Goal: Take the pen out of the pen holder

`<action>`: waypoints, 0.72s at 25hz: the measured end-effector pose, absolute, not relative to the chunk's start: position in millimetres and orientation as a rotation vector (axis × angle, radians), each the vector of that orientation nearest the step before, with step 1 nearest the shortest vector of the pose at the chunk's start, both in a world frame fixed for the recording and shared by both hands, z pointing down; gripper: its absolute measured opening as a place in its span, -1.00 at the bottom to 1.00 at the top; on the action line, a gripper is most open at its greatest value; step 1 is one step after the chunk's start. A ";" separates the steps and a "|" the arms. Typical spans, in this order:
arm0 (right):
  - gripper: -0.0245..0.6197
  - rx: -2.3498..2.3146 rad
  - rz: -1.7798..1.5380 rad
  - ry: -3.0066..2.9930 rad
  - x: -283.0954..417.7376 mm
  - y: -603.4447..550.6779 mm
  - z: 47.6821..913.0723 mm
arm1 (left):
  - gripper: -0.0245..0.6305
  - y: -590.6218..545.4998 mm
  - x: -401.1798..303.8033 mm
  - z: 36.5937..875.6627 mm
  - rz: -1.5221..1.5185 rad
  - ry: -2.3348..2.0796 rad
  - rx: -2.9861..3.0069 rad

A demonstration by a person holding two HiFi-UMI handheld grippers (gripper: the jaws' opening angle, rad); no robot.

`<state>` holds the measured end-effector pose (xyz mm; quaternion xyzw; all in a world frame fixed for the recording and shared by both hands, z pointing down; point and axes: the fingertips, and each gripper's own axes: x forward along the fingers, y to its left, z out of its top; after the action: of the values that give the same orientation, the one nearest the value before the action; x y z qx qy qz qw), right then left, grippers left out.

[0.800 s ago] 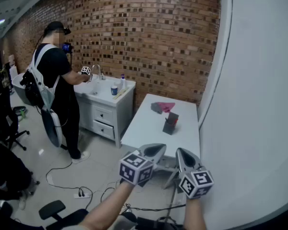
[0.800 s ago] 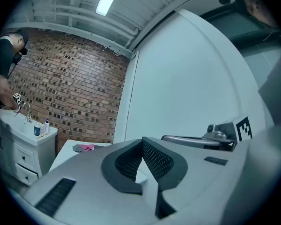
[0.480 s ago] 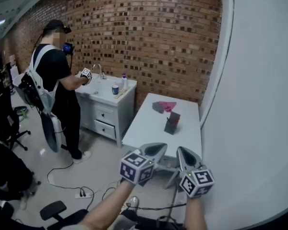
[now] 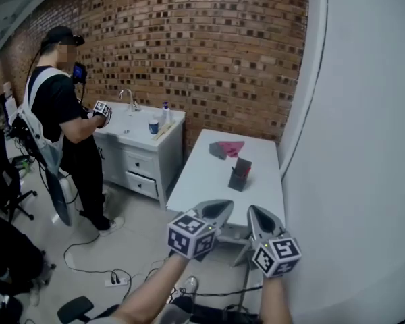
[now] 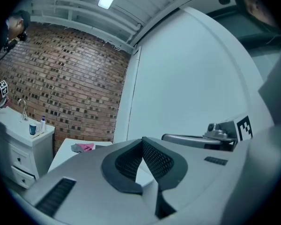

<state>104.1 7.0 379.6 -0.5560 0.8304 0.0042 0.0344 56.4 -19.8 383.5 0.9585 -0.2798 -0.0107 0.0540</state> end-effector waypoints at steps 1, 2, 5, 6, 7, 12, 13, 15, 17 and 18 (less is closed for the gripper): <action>-0.92 -1.718 0.008 2.552 105.1 -0.5 382.3 | -0.92 -27.5 57.3 386.9 -0.029 -0.842 2.908; -0.92 -1.731 -0.001 2.547 106.3 -8.1 384.0 | -0.92 -35.9 58.3 390.2 -0.026 -0.833 2.905; -0.92 -1.755 -0.016 2.536 110.9 -32.2 388.3 | -0.92 -61.6 62.7 397.6 -0.020 -0.816 2.899; -0.92 -1.760 -0.017 2.536 112.9 -40.2 389.8 | -0.92 -69.8 64.6 399.3 -0.019 -0.811 2.898; -0.92 -1.766 -0.020 2.536 115.1 -48.1 391.0 | -0.92 -77.8 66.8 400.6 -0.018 -0.806 2.896; -0.92 -1.782 -0.035 2.539 125.6 -90.0 391.6 | -0.92 -120.8 77.8 401.2 -0.010 -0.781 2.888; -0.92 -1.783 -0.034 2.539 126.7 -98.8 392.3 | -0.92 -129.9 78.8 401.5 -0.008 -0.774 2.887; -0.92 -1.794 -0.038 2.532 127.9 -114.8 394.5 | -0.92 -146.8 79.6 404.4 -0.002 -0.756 2.884; -0.92 -1.818 -0.048 2.519 128.3 -129.9 395.1 | -0.92 -163.0 80.0 407.6 0.007 -0.734 2.883; -0.92 -1.829 -0.053 2.514 128.7 -137.9 394.8 | -0.92 -171.4 80.5 408.1 0.009 -0.725 2.882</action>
<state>128.7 -137.9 394.8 -0.5880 0.8085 -0.0170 0.0161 80.5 -171.4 408.1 0.9662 -0.2432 0.0029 0.0850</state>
